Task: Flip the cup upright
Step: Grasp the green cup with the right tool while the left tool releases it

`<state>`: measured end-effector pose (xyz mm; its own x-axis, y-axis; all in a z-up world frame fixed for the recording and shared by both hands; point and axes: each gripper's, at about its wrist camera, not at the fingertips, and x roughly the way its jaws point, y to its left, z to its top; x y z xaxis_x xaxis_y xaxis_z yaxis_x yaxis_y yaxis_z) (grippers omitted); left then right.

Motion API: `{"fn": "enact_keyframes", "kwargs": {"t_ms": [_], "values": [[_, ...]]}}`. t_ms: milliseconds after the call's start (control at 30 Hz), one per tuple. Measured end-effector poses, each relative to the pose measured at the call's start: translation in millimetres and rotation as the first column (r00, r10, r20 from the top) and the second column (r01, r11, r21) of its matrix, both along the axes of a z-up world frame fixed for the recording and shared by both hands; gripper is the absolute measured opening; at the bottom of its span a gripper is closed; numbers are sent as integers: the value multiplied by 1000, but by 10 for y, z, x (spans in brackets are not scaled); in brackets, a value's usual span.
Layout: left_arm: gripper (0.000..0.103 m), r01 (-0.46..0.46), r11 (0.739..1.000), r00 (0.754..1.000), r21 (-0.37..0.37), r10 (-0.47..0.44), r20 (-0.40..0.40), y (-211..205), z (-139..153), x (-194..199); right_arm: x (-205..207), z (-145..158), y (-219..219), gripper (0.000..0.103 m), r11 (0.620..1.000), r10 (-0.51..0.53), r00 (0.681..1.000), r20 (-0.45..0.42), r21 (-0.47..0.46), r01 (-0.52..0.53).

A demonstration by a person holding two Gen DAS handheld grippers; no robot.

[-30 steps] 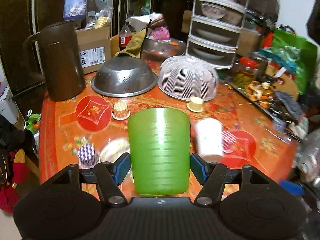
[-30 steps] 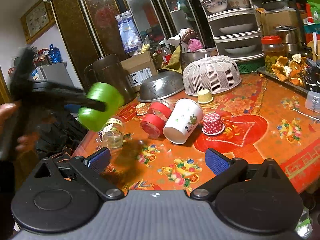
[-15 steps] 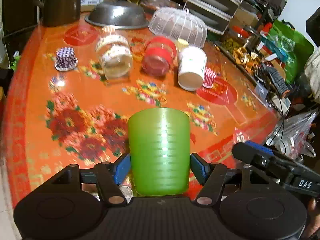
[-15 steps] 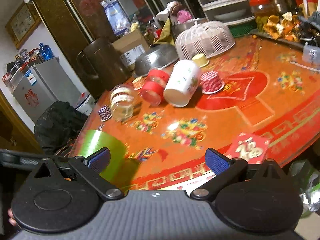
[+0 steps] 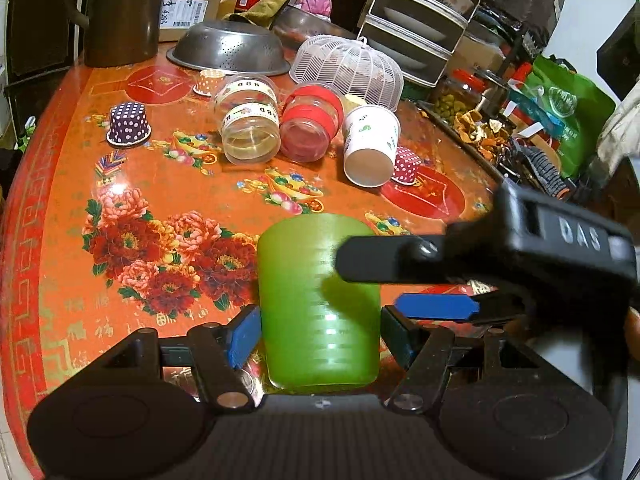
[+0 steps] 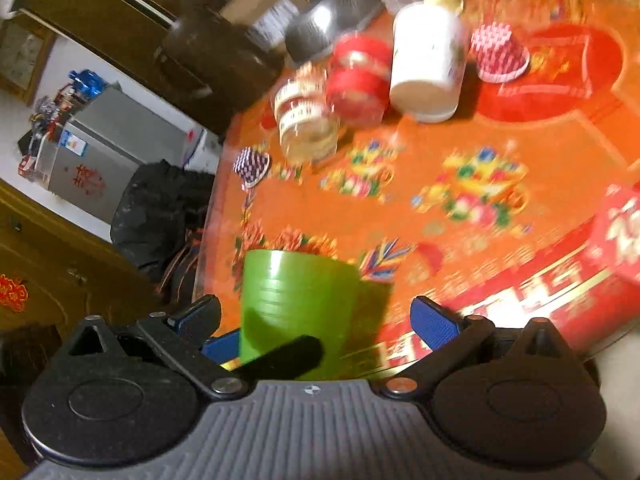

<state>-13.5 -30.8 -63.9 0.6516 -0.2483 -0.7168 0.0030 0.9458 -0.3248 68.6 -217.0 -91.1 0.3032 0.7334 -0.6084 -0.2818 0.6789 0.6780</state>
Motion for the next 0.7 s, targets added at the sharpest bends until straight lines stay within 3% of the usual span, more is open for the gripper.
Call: {"fn": "enact_keyframes", "kwargs": {"t_ms": [133,233,333,700], "values": [[69,-1,1000,1000,-31,1,-3,57,-16,-1,16,101,142,100,999,-1,1000,-4,-43,1],[69,5,999,1000,-42,-5,-3,76,-26,-3,50,93,283,88,993,17,1000,-18,-118,-19],[69,6,998,1000,-67,-6,-5,120,-46,-5,86,58,406,82,983,43,998,-36,-176,-49],[69,1,992,1000,-127,-2,-7,211,-92,-10,98,83,536,77,966,70,997,-22,-246,-73]]}}
